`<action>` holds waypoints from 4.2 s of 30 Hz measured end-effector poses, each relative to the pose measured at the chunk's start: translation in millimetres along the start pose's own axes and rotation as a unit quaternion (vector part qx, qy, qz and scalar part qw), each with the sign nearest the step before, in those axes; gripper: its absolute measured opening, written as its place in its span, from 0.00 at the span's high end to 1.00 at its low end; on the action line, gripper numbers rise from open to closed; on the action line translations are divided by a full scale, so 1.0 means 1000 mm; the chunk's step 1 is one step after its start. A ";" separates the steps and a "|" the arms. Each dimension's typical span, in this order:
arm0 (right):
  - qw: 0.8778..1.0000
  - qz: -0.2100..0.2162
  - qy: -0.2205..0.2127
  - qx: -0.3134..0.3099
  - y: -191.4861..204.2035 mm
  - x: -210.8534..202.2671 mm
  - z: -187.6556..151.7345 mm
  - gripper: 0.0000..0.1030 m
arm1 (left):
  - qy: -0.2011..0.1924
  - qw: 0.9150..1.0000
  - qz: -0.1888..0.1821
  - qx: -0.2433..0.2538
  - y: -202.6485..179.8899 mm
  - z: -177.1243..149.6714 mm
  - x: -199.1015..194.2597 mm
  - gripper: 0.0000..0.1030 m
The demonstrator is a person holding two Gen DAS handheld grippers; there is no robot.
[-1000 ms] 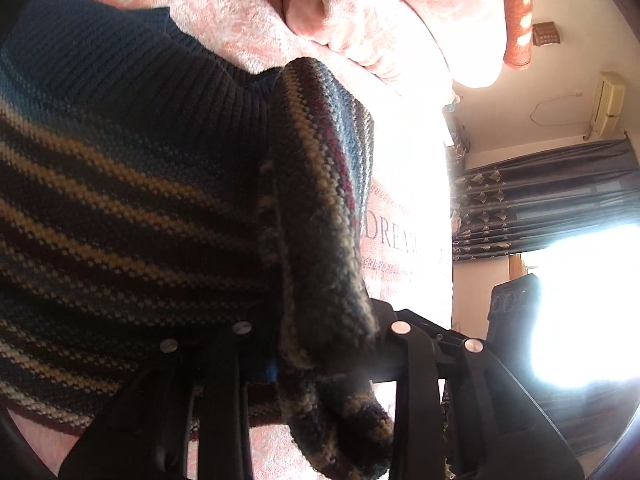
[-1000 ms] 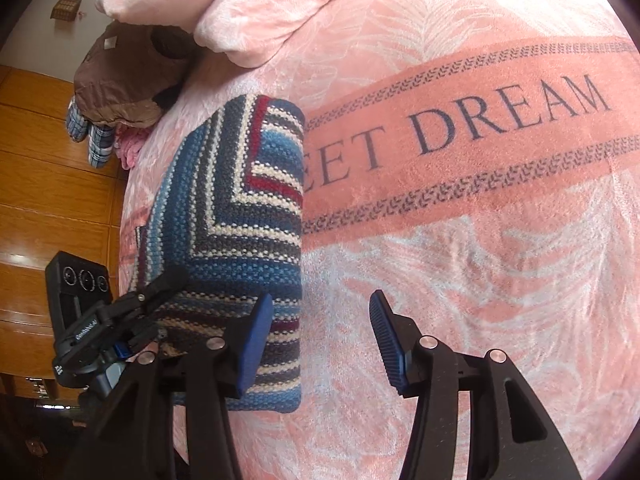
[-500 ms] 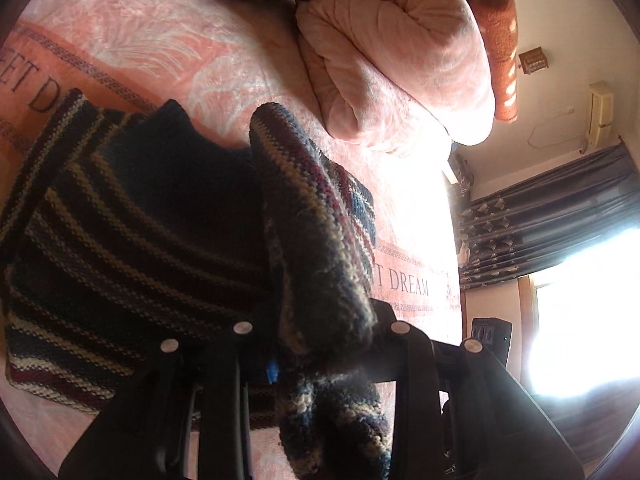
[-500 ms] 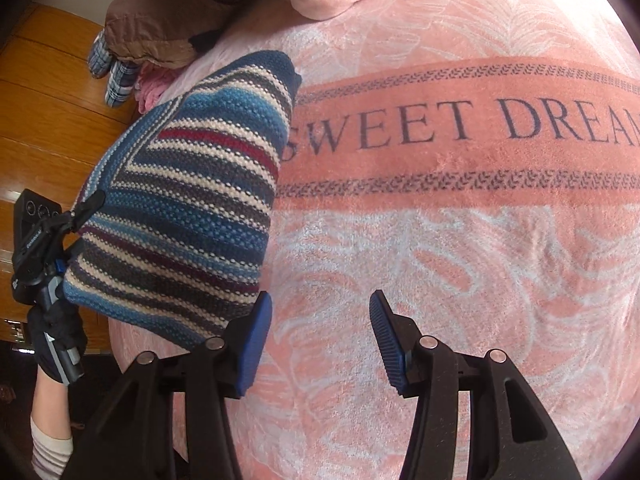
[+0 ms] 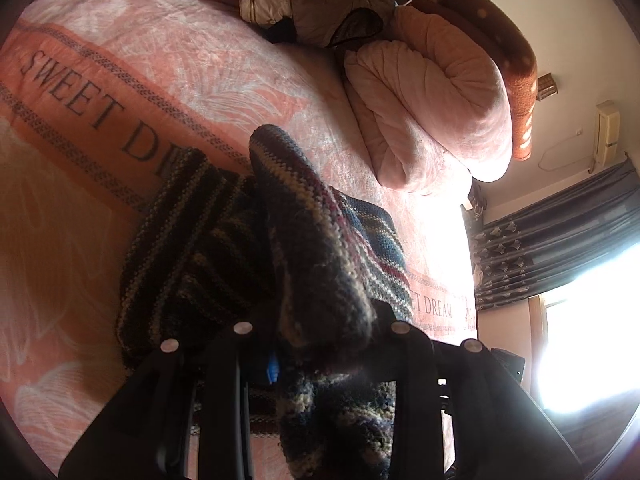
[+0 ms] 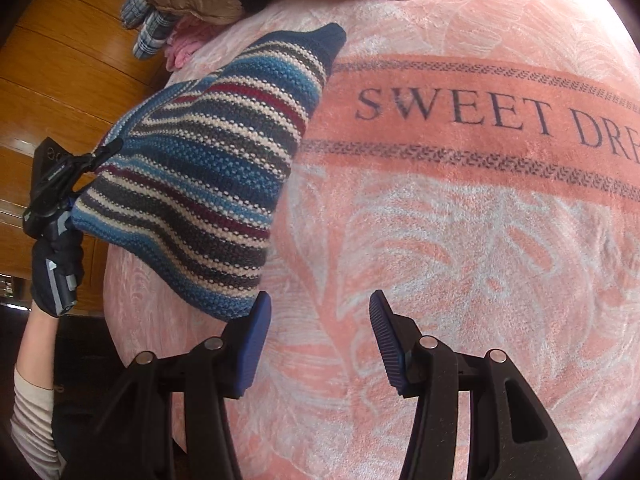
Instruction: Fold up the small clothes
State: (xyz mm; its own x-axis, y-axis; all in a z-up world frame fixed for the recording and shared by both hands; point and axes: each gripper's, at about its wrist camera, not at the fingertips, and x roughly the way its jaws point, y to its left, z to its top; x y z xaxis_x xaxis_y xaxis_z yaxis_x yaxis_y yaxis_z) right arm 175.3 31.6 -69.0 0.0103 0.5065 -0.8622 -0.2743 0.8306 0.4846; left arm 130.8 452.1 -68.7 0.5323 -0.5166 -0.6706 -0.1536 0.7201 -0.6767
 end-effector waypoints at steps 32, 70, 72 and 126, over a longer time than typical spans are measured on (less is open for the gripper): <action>0.997 0.045 0.014 0.055 0.058 0.072 0.023 0.57 | 0.128 0.990 0.046 0.032 0.026 -0.068 -0.009 0.44; 0.998 0.037 0.036 0.038 0.043 0.090 0.023 0.47 | 0.045 0.994 0.085 0.048 0.046 -0.011 -0.015 0.44; 0.998 0.035 0.038 0.034 0.043 0.091 0.026 0.47 | 0.051 0.996 0.072 0.029 0.050 -0.008 -0.003 0.55; 0.990 0.136 -0.038 0.027 0.047 0.090 0.112 0.42 | 0.056 0.998 0.008 0.036 0.074 -0.003 0.035 0.63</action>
State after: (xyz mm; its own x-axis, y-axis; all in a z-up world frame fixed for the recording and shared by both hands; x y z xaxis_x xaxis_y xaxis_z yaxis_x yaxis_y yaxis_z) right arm 271.3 142.2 -107.6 0.0165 0.7274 -0.6860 -0.2248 0.6712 0.7063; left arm 135.1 485.8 -142.8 0.4334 -0.5510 -0.7132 -0.0994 0.7573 -0.6455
